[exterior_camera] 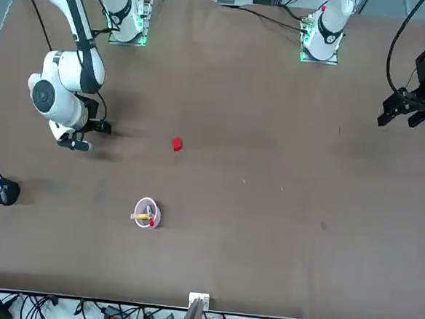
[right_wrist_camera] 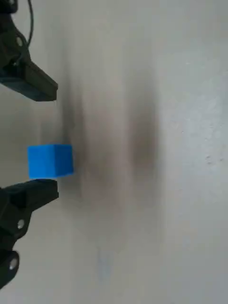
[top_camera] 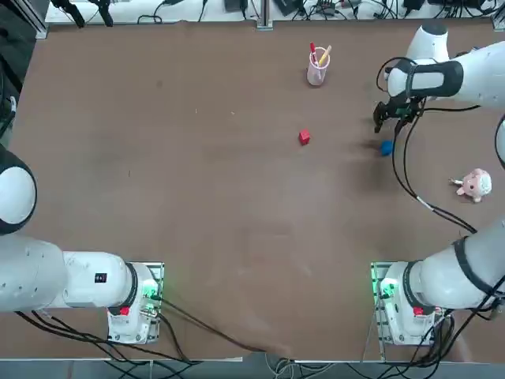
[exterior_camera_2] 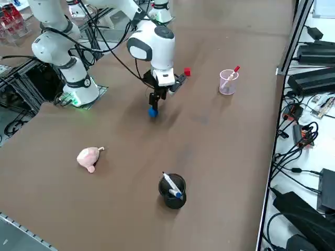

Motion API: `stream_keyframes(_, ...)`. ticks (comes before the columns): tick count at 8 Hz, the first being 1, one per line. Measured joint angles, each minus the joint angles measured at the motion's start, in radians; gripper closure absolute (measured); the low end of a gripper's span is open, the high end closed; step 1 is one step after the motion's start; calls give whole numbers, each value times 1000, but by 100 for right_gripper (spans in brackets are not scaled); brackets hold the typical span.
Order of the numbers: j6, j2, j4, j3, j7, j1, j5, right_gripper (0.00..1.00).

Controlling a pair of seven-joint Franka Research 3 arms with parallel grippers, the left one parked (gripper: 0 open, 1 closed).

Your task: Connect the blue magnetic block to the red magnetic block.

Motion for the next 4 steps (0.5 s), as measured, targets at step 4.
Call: stream_keyframes(4, 98, 2, -91, -4, -29, -5, -4, 0)
